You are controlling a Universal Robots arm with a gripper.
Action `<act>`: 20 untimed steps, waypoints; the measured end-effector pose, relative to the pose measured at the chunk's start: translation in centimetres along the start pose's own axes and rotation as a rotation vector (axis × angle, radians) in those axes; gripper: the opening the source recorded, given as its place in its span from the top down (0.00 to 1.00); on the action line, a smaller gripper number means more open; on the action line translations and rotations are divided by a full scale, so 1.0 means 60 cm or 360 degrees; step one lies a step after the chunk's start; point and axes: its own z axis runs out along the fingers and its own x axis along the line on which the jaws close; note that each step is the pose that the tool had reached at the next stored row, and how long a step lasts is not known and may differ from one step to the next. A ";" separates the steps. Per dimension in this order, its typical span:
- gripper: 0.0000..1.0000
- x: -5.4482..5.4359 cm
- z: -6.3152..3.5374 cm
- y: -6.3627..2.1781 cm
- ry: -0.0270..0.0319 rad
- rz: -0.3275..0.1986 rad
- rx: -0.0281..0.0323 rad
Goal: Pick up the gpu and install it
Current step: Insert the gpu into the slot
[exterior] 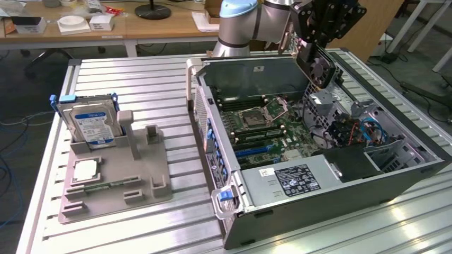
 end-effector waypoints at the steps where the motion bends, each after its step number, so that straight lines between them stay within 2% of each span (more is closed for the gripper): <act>1: 0.73 0.000 0.001 0.000 0.00003 -0.0028 -0.00008; 14: 0.73 0.000 0.002 0.000 0.00060 -0.0391 -0.00080; 20: 0.73 0.000 0.002 0.000 0.00069 -0.0452 -0.00092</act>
